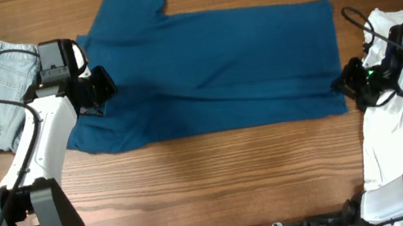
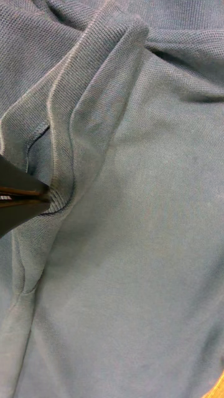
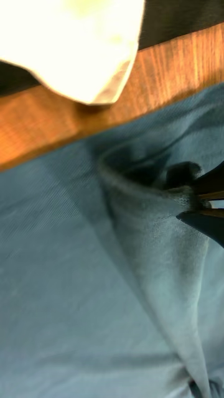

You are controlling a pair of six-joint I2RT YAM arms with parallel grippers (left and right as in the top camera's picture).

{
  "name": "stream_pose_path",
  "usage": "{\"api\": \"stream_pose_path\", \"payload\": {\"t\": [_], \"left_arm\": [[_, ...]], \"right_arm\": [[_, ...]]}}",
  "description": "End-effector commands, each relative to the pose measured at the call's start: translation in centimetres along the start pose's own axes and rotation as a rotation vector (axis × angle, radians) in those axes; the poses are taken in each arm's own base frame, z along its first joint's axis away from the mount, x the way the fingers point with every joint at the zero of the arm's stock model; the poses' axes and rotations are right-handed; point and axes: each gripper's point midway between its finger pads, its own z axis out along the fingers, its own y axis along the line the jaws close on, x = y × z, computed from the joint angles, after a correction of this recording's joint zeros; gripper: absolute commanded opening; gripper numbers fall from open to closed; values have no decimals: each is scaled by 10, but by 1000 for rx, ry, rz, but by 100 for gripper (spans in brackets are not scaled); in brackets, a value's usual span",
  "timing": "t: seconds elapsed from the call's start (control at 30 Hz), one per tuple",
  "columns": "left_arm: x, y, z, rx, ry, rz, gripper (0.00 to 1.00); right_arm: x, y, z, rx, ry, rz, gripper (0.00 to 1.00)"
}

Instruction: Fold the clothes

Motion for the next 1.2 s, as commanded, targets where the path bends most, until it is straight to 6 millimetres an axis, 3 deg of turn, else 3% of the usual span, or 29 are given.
{"api": "stream_pose_path", "payload": {"t": [0.0, 0.3, 0.33, 0.37, 0.4, 0.43, 0.53, 0.63, 0.73, 0.77, 0.83, 0.9, 0.93, 0.97, 1.0, 1.07, 1.13, 1.17], "left_arm": [[-5, -1, 0, -7, -17, 4, 4], [-16, 2, 0, -28, -65, 9, 5], [-16, 3, 0, -32, -67, 10, 16], [-16, 3, 0, -33, -67, 9, 35], [-15, 5, 0, -47, -64, 8, 55], [-11, 14, -1, -86, -49, 4, 62], [10, 34, -4, -144, 47, 3, 66], [38, 72, -15, -276, 166, -33, 67], [36, 96, -18, -327, 157, -77, 74], [33, 94, -15, -307, 140, -80, 73], [23, 59, -5, -111, 116, -15, 68], [16, 37, -1, -50, 81, 51, 61], [17, 27, 2, -38, 79, 100, 55], [23, 17, 7, -29, 97, 167, 57], [27, 12, 10, -25, 108, 192, 62], [32, 5, 25, -22, 123, 223, 59], [40, -1, 45, -18, 152, 245, 49], [44, -4, 51, -12, 162, 254, 39]], "right_arm": [[-15, 33, -18, -126, -45, -29, 4], [-66, 62, -30, -258, -237, 11, 5], [-70, 64, -32, -268, -256, 2, 28], [-71, 65, -32, -268, -259, -8, 43], [-68, 65, -33, -271, -253, -50, 52], [-61, 60, -30, -254, -224, -75, 59], [-32, 38, -21, -157, -114, -53, 64], [6, 15, -16, -45, 32, 32, 64], [29, 1, -13, 5, 105, 11, 63], [31, 0, -11, 4, 109, 13, 63], [31, 1, -8, -1, 103, 3, 63], [30, 3, -7, -2, 99, -6, 63], [30, 3, -7, -3, 96, -7, 63], [30, 3, -7, -3, 97, -7, 63], [30, 3, -7, -3, 97, -7, 63], [29, 3, -7, -3, 95, -7, 63], [30, 3, -7, -3, 96, -7, 63], [30, 3, -7, -3, 96, -7, 63]]}}
